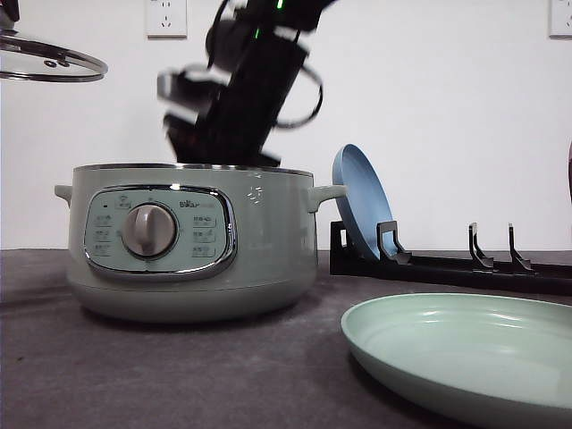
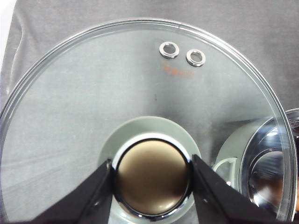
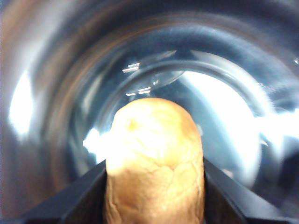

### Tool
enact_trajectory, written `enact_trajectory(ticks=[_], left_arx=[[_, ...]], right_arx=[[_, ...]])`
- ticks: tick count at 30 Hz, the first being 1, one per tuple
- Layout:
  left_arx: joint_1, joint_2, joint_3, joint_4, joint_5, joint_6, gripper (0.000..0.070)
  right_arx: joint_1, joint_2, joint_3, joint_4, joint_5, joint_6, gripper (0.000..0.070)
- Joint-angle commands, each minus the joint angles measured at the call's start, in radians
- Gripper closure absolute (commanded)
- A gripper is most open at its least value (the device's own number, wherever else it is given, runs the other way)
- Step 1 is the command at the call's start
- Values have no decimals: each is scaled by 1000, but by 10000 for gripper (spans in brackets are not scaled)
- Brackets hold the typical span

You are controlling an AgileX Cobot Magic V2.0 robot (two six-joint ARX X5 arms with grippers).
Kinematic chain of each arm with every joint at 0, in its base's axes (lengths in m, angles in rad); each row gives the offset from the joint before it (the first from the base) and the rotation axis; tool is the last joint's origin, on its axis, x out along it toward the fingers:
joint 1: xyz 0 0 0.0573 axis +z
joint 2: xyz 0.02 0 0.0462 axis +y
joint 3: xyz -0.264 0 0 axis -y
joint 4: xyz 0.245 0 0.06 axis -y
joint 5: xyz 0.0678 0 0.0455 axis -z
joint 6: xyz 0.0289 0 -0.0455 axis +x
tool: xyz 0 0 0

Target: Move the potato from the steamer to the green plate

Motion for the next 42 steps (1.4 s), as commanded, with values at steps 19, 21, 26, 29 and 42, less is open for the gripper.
enact_trajectory(ticks=[19,21,26,29,42], left_arx=[[2,0,39,37,4,-8,700],[2,0,39,37,4,-8,700],[-1,0,39,37,4,-8,700],[-3,0,39,35,4,-9,700],[-3,0,39,34,12,-9,700]], right_arx=[[-69,-394,-16,-358,6,-2,460],[-83,-465,-100,-363,13,-2,460],[-113,-653,-331,-353,27,0,460],[-131,-761,-458,-328,27,11,460],[-170,-1093,-953,-104,27,188,460]])
